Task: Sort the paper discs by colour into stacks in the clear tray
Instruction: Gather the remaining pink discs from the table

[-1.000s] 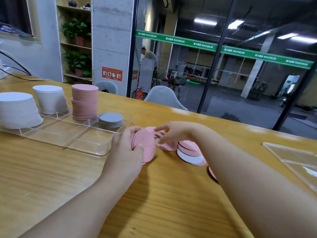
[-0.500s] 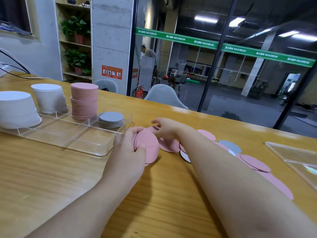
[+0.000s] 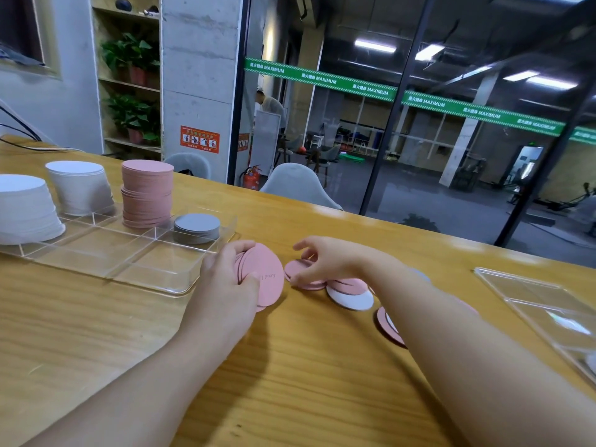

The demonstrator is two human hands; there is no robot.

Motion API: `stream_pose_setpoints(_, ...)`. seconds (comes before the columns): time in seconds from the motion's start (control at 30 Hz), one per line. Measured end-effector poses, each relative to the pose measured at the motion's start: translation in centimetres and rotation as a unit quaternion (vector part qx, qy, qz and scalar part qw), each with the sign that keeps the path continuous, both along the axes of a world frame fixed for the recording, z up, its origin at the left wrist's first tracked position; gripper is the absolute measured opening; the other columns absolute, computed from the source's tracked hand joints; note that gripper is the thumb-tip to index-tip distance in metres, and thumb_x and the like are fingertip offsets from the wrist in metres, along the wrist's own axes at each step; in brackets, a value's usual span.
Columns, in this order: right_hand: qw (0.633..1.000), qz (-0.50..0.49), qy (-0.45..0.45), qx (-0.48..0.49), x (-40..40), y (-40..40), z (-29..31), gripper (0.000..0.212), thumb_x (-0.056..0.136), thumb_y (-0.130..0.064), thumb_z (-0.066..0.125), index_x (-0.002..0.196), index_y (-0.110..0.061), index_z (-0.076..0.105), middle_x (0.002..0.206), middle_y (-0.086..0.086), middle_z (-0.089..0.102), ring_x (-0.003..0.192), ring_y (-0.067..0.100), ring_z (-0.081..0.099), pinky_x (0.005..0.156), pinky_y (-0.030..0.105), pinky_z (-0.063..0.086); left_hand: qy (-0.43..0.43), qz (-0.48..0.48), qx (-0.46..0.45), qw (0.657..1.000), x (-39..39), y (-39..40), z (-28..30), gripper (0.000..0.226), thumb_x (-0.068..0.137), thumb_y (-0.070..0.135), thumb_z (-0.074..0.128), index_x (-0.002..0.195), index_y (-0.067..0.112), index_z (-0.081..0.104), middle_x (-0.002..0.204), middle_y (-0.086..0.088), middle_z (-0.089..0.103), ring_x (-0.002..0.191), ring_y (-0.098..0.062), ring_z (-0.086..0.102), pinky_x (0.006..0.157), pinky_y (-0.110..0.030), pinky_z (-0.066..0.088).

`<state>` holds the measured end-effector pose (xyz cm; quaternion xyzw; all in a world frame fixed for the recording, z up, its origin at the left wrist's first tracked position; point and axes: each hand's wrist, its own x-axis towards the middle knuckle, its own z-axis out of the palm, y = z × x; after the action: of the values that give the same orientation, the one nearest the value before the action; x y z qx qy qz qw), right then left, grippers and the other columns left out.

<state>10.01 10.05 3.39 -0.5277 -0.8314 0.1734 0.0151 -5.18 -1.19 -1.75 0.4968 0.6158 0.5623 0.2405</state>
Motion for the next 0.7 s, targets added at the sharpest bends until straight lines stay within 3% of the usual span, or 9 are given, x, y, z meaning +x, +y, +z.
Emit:
stream_pose_setpoints(0.1,0.999,0.020,-0.033,0.008,0.3,-0.6,0.2,0.072,0.080,-0.051,0.066,0.141,-0.027,0.037,0.143,-0.008,0.044,0.128,0.015,0.044,0.106,0.032,0.035,-0.003,0.004,-0.001,1.000,0.0,0.0,0.0,0.042,0.088,0.006,0.050,0.114,0.039,0.049,0.123,0.009,0.038,0.097,-0.009,0.043,0.076,-0.023,0.035)
stream_pose_setpoints(0.2,0.998,0.028,-0.058,0.019,0.5,-1.0,0.5,0.069,0.083,-0.045,0.065,0.143,-0.026,0.036,0.146,-0.007,0.041,0.130,0.016,0.041,0.103,0.030,0.034,-0.003,0.003,0.000,1.000,0.0,0.1,-0.1,0.042,0.088,0.007,0.050,0.111,0.041,0.048,0.120,0.010,0.037,0.095,-0.008,0.044,0.064,-0.019,0.036)
stream_pose_setpoints(0.3,0.997,0.024,-0.071,0.034,0.2,-1.1,0.5,0.074,0.082,-0.043,0.068,0.145,-0.028,0.032,0.147,-0.006,0.038,0.132,0.019,0.039,0.104,0.033,0.035,-0.004,0.001,0.002,1.000,-0.1,0.1,-0.1,0.042,0.088,0.007,0.050,0.109,0.043,0.046,0.119,0.011,0.036,0.093,-0.006,0.043,0.061,-0.009,0.031)
stream_pose_setpoints(0.43,0.997,0.001,-0.055,0.051,-0.4,-1.4,0.5,0.081,0.076,-0.042,0.073,0.144,-0.023,0.032,0.142,-0.001,0.040,0.127,0.022,0.040,0.101,0.035,0.038,0.001,-0.001,0.004,1.000,-0.1,0.1,-0.2,0.040,0.089,0.008,0.050,0.111,0.041,0.047,0.120,0.011,0.037,0.095,-0.005,0.039,0.066,-0.020,0.031)
stream_pose_setpoints(0.6,0.984,0.011,-0.009,0.177,-1.0,-2.3,-0.5,0.053,0.079,-0.029,0.070,0.124,-0.015,0.047,0.119,0.004,0.044,0.113,0.021,0.037,0.086,0.027,0.035,-0.020,0.001,0.011,1.000,-0.3,0.4,-0.4,0.042,0.087,0.005,0.050,0.107,0.041,0.048,0.122,0.008,0.042,0.090,-0.007,0.046,0.061,-0.018,0.037)
stream_pose_setpoints(0.7,0.966,0.003,0.090,0.242,-0.4,-2.9,-1.1,0.037,0.087,-0.021,0.062,0.122,-0.016,0.050,0.118,0.003,0.050,0.111,0.020,0.044,0.088,0.027,0.036,-0.035,-0.006,0.020,0.999,-0.4,0.5,-0.5,0.044,0.084,0.004,0.050,0.107,0.041,0.050,0.124,0.006,0.047,0.095,-0.009,0.052,0.066,-0.026,0.045)
